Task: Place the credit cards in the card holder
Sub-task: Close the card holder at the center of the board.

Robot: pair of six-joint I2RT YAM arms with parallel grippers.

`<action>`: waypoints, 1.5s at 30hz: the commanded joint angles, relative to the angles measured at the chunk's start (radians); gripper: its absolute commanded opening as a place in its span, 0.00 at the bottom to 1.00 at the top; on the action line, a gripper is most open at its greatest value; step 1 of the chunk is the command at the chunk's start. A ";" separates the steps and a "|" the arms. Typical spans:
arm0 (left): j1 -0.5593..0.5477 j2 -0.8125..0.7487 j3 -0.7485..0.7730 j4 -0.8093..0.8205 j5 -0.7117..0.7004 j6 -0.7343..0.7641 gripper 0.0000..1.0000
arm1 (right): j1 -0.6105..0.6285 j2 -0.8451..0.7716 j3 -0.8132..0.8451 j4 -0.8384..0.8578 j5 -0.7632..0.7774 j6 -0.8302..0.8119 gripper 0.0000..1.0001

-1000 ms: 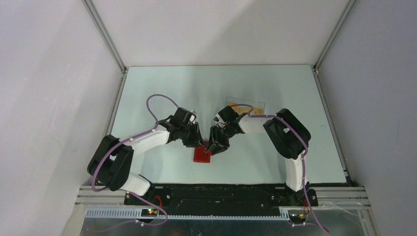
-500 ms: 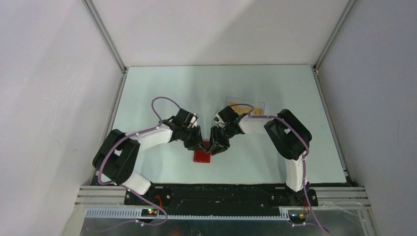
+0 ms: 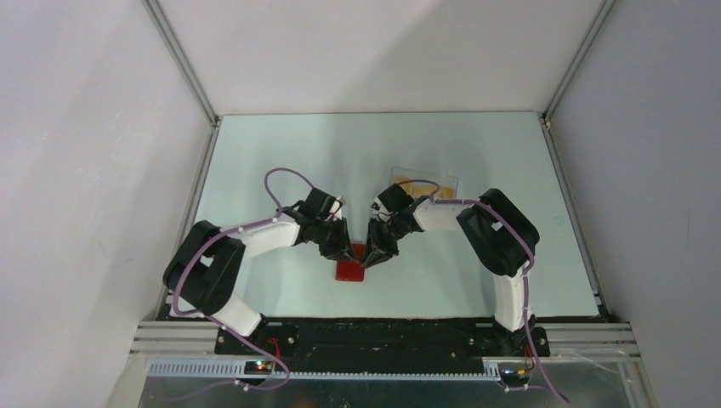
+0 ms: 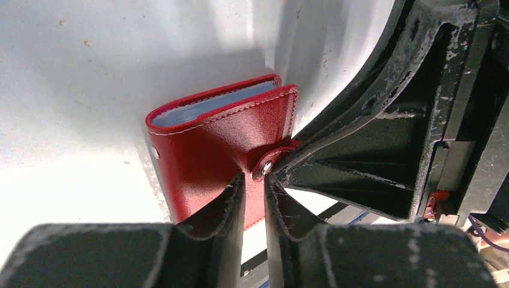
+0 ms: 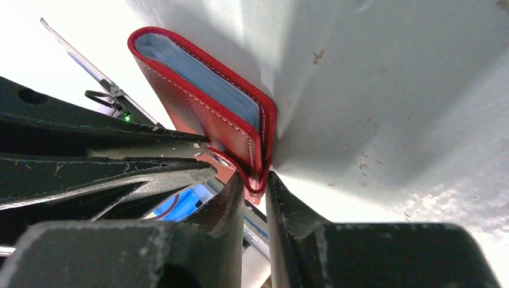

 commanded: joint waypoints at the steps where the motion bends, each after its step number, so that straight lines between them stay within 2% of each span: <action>1: 0.000 0.022 0.012 0.009 0.017 0.025 0.23 | 0.007 0.026 -0.018 -0.022 0.082 -0.028 0.20; 4: -0.001 0.026 0.016 0.011 0.014 0.025 0.21 | 0.009 0.024 -0.018 -0.018 0.079 -0.029 0.22; 9: 0.000 0.021 0.020 0.012 -0.010 0.016 0.08 | 0.010 0.015 -0.019 -0.020 0.076 -0.036 0.27; 13: -0.001 0.007 0.023 0.012 -0.034 0.009 0.00 | 0.011 -0.003 -0.018 -0.029 0.085 -0.039 0.41; 16: -0.001 0.000 0.024 0.013 -0.039 0.005 0.00 | 0.010 -0.025 -0.028 -0.027 0.087 -0.035 0.52; 20: 0.002 -0.021 0.017 0.012 -0.055 -0.002 0.00 | -0.008 -0.059 -0.077 0.022 0.066 -0.010 0.61; 24: 0.005 -0.031 0.011 0.012 -0.069 -0.003 0.00 | -0.026 -0.076 -0.099 0.024 0.072 -0.006 0.60; 29: 0.006 -0.041 0.005 0.012 -0.080 -0.004 0.00 | -0.038 -0.052 -0.100 0.036 0.088 -0.001 0.49; 37: 0.006 -0.029 0.000 0.013 -0.071 -0.005 0.00 | -0.066 0.003 -0.096 0.116 0.040 0.022 0.48; 45: 0.005 -0.049 -0.017 0.011 -0.074 -0.018 0.00 | -0.029 0.054 -0.070 0.142 0.025 0.050 0.45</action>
